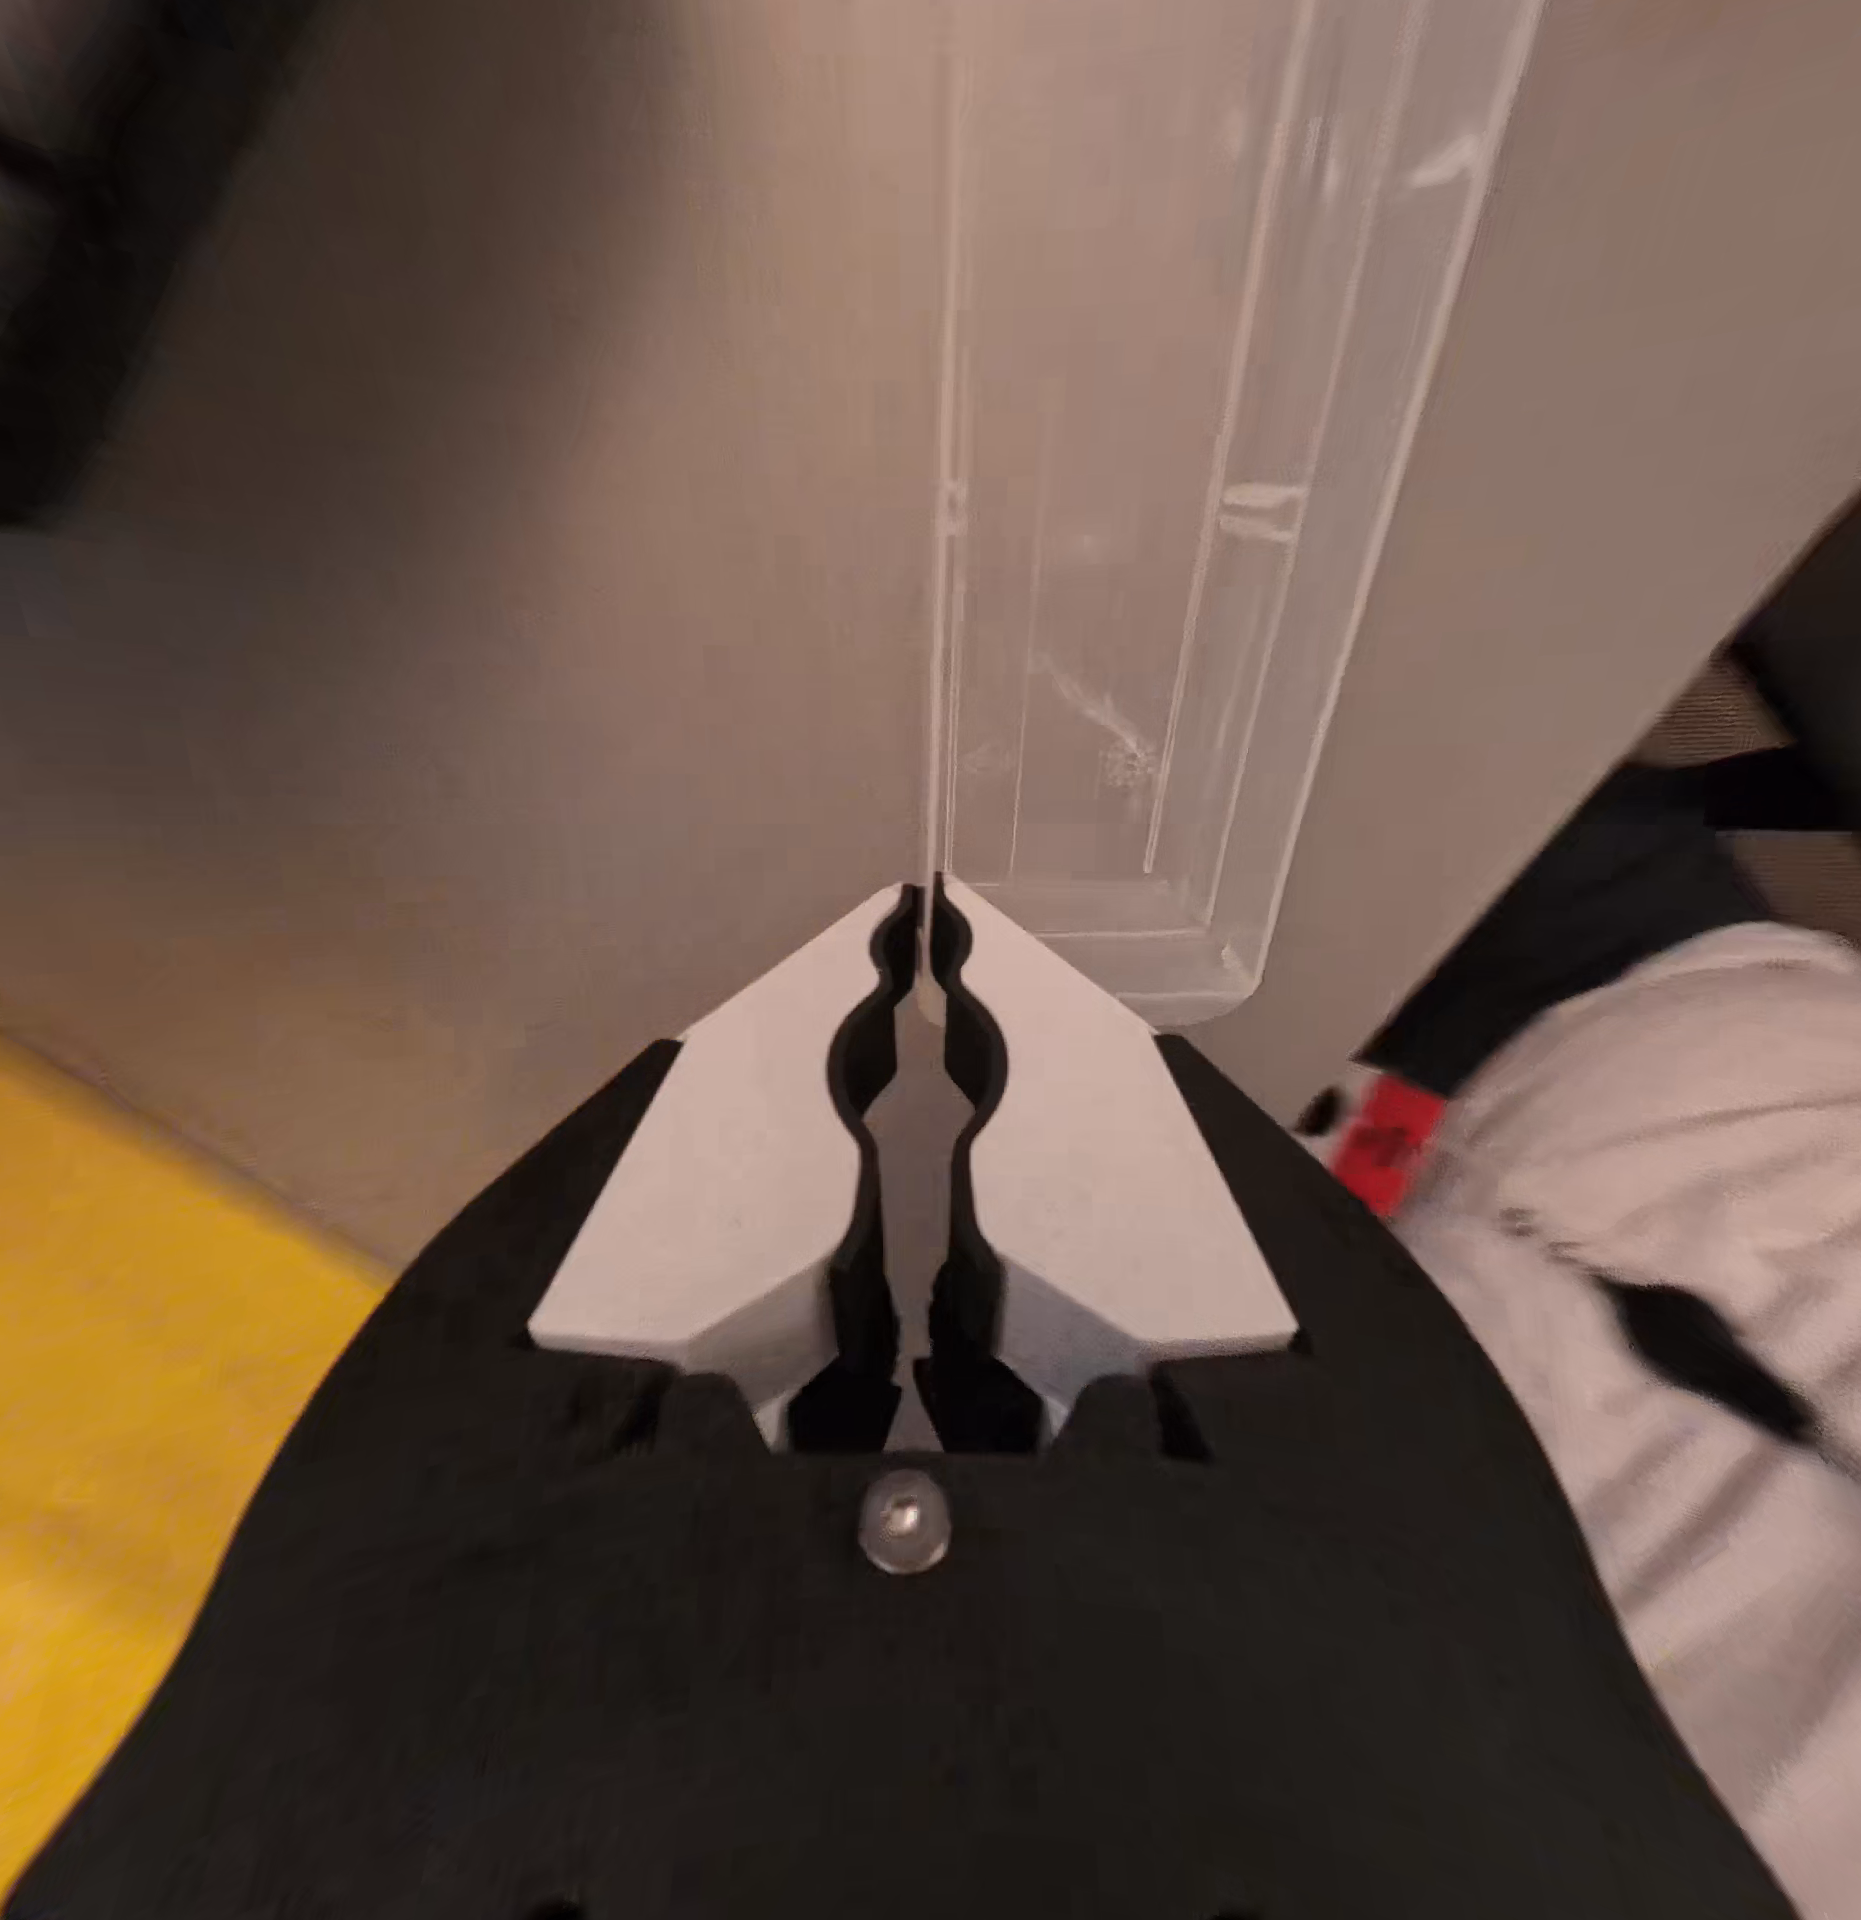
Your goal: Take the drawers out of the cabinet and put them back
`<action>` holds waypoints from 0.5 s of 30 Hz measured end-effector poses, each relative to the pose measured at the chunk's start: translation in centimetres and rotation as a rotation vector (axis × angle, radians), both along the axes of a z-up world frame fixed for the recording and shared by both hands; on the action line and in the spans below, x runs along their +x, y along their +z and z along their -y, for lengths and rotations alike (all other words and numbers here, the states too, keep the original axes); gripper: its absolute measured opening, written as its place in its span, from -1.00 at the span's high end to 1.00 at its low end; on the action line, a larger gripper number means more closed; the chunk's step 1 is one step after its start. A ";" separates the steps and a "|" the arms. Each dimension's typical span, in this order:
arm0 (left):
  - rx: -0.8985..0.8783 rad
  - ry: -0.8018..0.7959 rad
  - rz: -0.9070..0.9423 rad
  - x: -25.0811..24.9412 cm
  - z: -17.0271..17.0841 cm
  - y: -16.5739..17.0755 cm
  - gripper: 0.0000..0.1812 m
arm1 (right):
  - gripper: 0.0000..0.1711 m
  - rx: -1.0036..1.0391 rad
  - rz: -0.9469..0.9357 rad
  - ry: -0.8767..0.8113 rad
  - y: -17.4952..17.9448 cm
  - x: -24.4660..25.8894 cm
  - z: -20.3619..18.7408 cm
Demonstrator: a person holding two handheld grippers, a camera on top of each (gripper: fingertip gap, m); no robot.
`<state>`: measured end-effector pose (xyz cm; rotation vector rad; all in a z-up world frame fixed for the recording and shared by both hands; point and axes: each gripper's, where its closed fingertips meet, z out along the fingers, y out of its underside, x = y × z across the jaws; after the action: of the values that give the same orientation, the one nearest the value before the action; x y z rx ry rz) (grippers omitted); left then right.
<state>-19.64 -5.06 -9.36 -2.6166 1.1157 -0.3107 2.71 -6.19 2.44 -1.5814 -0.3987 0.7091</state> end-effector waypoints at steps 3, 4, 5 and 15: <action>-0.137 0.081 0.022 2.2 0.0 -3.0 1.00 | 0.64 -0.085 0.131 0.033 -3.8 -3.1 0.1; -0.150 0.107 0.004 2.4 -0.3 -3.6 1.00 | 0.64 -0.112 0.152 0.044 -4.8 -4.0 0.1; -0.167 0.136 -0.005 2.6 -0.4 -4.1 1.00 | 0.64 -0.150 0.165 0.052 -5.9 -4.8 0.0; -0.275 0.344 -0.009 3.3 -0.8 -6.3 0.99 | 0.51 -0.439 0.142 0.023 -10.9 -10.9 -3.1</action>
<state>-16.30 -4.24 -15.71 -2.9885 0.6428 -0.3995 -8.15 -3.13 -8.47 -2.0520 -0.3819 0.7369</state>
